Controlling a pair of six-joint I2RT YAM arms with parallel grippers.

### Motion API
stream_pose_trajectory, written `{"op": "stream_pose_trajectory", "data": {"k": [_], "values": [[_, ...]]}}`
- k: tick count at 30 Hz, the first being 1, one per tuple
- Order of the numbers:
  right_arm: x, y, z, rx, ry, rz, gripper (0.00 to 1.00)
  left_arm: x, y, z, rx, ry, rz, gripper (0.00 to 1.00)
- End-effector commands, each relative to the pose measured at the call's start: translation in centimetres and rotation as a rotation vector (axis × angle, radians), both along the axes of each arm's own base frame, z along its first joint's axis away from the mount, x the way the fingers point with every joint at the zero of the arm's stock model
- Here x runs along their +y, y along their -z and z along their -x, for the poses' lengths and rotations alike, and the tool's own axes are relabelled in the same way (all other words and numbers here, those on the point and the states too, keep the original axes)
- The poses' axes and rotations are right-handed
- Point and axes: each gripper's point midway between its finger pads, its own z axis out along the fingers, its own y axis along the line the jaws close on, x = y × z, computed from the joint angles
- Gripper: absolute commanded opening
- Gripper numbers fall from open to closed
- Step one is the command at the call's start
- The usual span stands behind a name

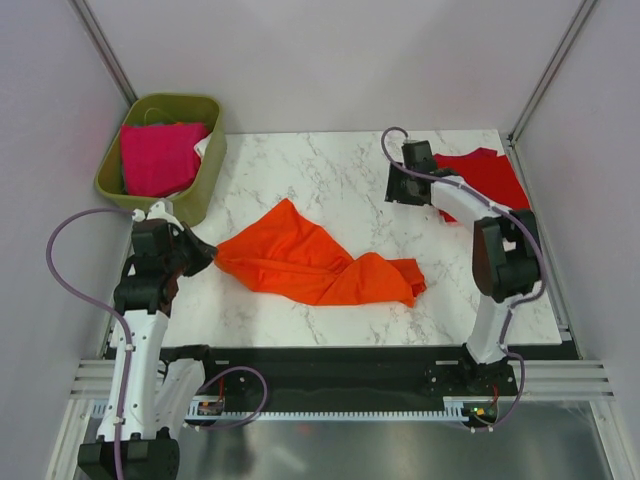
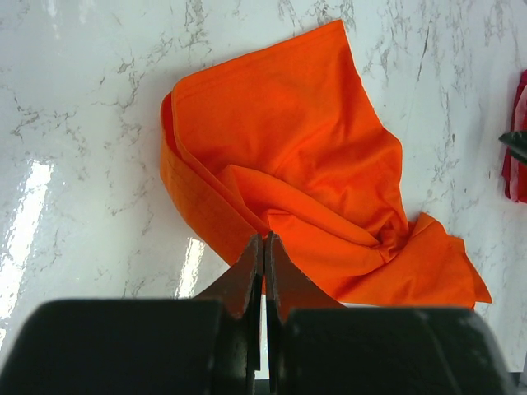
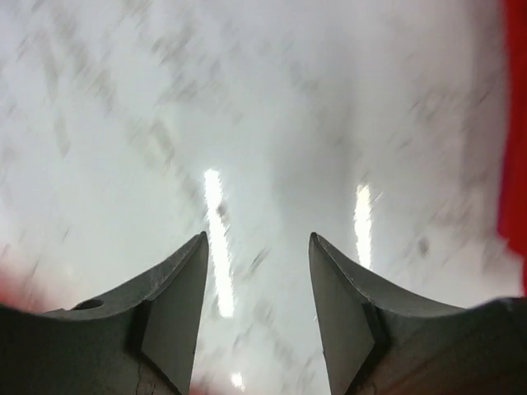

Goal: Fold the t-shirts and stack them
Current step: Flatten the tshirt out

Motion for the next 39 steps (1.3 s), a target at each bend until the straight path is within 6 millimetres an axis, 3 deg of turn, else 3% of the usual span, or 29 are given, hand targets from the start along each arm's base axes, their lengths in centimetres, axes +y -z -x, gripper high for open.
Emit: {"op": "stream_pose_trajectory", "data": {"k": [1, 2, 7, 8, 10, 15, 19, 22, 26, 27, 29, 30, 31, 32, 33, 34, 35, 36, 37, 39], "values": [[3.1, -7.0, 4.9, -0.107, -0.149, -0.061, 0.6, 0.1, -1.0, -0.3, -0.056, 0.014, -0.017, 0.02], [3.6, -5.4, 7.1, -0.071, -0.171, -0.055, 0.6, 0.0, -1.0, -0.3, -0.056, 0.017, -0.016, 0.02], [5.0, -4.1, 13.6, -0.024, -0.262, -0.086, 0.6, -0.1, -1.0, -0.3, -0.054, 0.019, -0.012, 0.02], [5.2, -2.5, 15.5, 0.016, -0.285, -0.076, 0.6, -0.1, -1.0, -0.3, -0.056, 0.019, -0.012, 0.02], [5.4, -1.1, 17.6, 0.045, -0.305, -0.066, 0.6, -0.1, -1.0, -0.2, -0.057, 0.02, -0.01, 0.02], [5.9, 0.9, 19.6, 0.083, -0.331, -0.079, 0.6, -0.1, -1.1, -0.2, -0.061, 0.017, -0.011, 0.02], [6.8, 1.0, 20.3, 0.082, -0.367, -0.122, 0.57, 0.0, -1.3, -0.1, -0.071, 0.014, -0.013, 0.02], [6.9, 0.5, 19.9, 0.061, -0.368, -0.125, 0.43, 0.0, -1.3, -0.1, -0.072, 0.013, -0.012, 0.02], [7.5, -0.9, 18.3, 0.004, -0.368, -0.131, 0.04, 0.1, -1.3, -0.1, -0.072, 0.008, -0.013, 0.02], [7.4, -0.9, 17.8, 0.002, -0.354, -0.12, 0.0, 0.1, -1.3, -0.2, -0.071, 0.007, -0.012, 0.02], [7.3, -2.4, 15.6, -0.05, -0.307, -0.099, 0.0, 0.1, -1.1, -0.3, -0.065, 0.003, -0.011, 0.02], [7.4, -2.1, 14.7, -0.046, -0.297, -0.088, 0.0, 0.2, -0.8, -0.4, -0.051, -0.002, -0.013, 0.02], [8.1, -4.1, 12.8, -0.089, -0.29, -0.102, 0.0, 0.3, -0.6, -0.5, -0.042, -0.004, -0.014, 0.02], [8.0, -4.8, 11.5, -0.104, -0.259, -0.09, 0.0, 0.5, -0.5, -0.6, -0.033, -0.012, -0.018, 0.02], [8.4, -4.4, 10.3, -0.09, -0.258, -0.084, 0.0, 0.8, -0.1, -0.8, -0.011, -0.028, -0.028, 0.02], [9.6, -7.5, 8.3, -0.144, -0.265, -0.11, 0.0, 1.0, -0.3, -0.8, -0.003, -0.034, -0.034, 0.02], [10.3, -8.6, 7.4, -0.157, -0.274, -0.122, 0.0, 1.1, -0.2, -0.8, 0.005, -0.038, -0.04, 0.02], [12.0, -9.3, 7.2, -0.145, -0.337, -0.179, 0.0, 1.4, -0.1, -0.8, 0.012, -0.054, -0.05, 0.02], [13.1, -12.2, 6.3, -0.196, -0.365, -0.221, 0.0, 1.6, -0.1, -0.7, 0.014, -0.059, -0.056, 0.02], [14.1, -15.8, 6.6, -0.259, -0.412, -0.283, 0.0, 2.0, -0.2, -0.6, 0.009, -0.081, -0.068, 0.02]]}}
